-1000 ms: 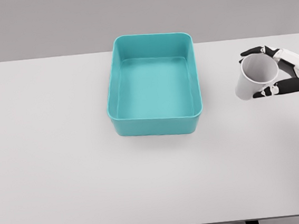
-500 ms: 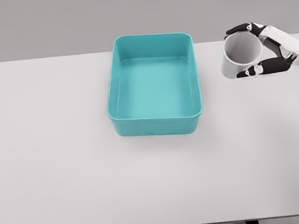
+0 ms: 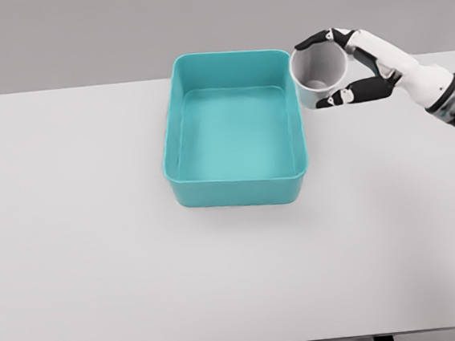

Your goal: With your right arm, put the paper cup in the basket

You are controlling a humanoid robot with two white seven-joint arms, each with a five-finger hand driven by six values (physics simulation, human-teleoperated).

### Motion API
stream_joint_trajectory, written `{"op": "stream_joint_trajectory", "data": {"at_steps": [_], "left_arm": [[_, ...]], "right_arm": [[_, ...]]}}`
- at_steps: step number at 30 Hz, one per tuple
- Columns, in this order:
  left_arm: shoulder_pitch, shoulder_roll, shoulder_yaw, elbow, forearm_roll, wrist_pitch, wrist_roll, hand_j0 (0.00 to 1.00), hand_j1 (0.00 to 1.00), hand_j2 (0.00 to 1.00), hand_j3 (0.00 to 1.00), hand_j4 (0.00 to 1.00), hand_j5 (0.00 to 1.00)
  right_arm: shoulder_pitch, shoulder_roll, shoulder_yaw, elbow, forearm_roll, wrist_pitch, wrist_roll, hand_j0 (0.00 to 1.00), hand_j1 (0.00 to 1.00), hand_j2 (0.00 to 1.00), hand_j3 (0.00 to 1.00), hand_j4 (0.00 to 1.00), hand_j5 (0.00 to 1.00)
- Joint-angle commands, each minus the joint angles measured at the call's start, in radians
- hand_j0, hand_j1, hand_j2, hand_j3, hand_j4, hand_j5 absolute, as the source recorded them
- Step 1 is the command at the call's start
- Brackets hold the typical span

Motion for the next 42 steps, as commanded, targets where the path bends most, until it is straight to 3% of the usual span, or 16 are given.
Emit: {"op": "stream_joint_trajectory", "data": {"at_steps": [1,16,21,28,31,37,39,42], "left_arm": [[0.0,0.0,0.0,0.0,0.001,0.0,0.0,1.0,1.0,1.0,1.0,1.0,1.0],[0.002,0.0,0.0,0.0,0.001,0.0,0.0,1.0,1.0,1.0,1.0,1.0,1.0],[0.0,0.0,0.0,0.0,0.001,0.0,0.0,1.0,1.0,1.0,1.0,1.0,1.0],[0.0,0.0,0.0,0.0,0.001,0.0,0.0,1.0,1.0,1.0,1.0,1.0,1.0],[0.0,0.0,0.0,0.0,0.001,0.0,0.0,1.0,1.0,1.0,1.0,1.0,1.0],[0.0,0.0,0.0,0.0,0.001,0.0,0.0,1.0,1.0,1.0,1.0,1.0,1.0],[0.0,0.0,0.0,0.0,0.001,0.0,0.0,1.0,1.0,1.0,1.0,1.0,1.0],[0.0,0.0,0.0,0.0,0.001,0.0,0.0,1.0,1.0,1.0,1.0,1.0,1.0]], "right_arm": [[0.0,0.012,0.0,-0.005,0.018,0.014,0.0,0.72,0.72,0.72,0.72,0.72,0.72],[-0.063,0.117,0.015,-0.005,0.124,0.051,0.0,0.68,0.68,0.68,0.68,0.68,0.68],[-0.081,0.17,0.045,-0.005,0.21,0.074,0.0,0.69,0.69,0.69,0.69,0.69,0.69],[-0.094,0.203,0.06,-0.014,0.42,0.131,0.0,0.69,0.69,0.69,0.69,0.69,0.69],[-0.107,0.218,0.087,-0.103,0.572,0.227,0.0,0.69,0.69,0.69,0.69,0.69,0.69],[-0.13,0.284,0.146,-0.115,0.745,0.295,0.0,0.69,0.69,0.69,0.69,0.69,0.69],[-0.137,0.287,0.157,-0.155,0.86,0.341,0.0,0.69,0.69,0.69,0.69,0.69,0.69],[-0.137,0.285,0.164,-0.189,0.882,0.367,0.0,0.69,0.69,0.69,0.69,0.69,0.69]]}}
